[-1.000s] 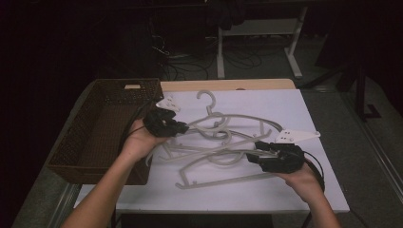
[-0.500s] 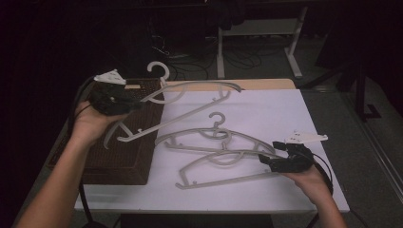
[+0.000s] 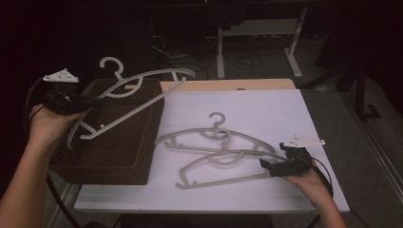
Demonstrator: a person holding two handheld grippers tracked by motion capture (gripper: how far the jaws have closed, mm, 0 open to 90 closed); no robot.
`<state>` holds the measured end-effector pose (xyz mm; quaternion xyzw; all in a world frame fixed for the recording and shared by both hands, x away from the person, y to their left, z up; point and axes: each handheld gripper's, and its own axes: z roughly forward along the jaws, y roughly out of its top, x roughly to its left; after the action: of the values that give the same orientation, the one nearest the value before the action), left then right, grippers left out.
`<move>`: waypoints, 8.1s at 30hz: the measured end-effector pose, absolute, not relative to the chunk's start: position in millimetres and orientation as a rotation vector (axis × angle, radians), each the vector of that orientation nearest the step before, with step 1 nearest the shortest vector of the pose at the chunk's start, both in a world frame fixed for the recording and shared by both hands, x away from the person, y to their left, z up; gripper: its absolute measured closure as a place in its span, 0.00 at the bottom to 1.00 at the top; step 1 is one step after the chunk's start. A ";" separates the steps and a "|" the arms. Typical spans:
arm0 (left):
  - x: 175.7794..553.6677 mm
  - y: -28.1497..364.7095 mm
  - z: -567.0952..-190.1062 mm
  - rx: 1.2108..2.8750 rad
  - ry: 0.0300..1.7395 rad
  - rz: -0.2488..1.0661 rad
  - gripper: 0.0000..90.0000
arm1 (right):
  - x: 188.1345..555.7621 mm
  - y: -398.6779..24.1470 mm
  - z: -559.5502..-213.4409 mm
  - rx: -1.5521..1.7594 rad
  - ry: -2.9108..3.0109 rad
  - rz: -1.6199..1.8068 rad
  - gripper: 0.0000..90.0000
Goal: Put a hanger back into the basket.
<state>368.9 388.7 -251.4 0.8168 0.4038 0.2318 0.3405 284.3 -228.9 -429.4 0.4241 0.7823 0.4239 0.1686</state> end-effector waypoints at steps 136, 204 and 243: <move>336.9 117.9 -409.0 2.389 0.509 0.214 0.92 | 276.5 -224.7 -416.8 1.131 2.223 1.259 0.05; 386.8 448.5 -335.5 2.225 1.287 0.627 0.91 | 282.4 -226.4 -423.9 1.163 2.224 1.256 0.06; 363.7 224.8 -317.3 1.999 0.702 0.192 0.32 | 337.0 -146.3 -414.7 1.151 2.422 1.209 0.65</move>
<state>363.7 224.8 -317.3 0.8214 0.2886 0.0791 0.4855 337.0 -146.3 -414.7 0.3892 0.8193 0.4090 0.0998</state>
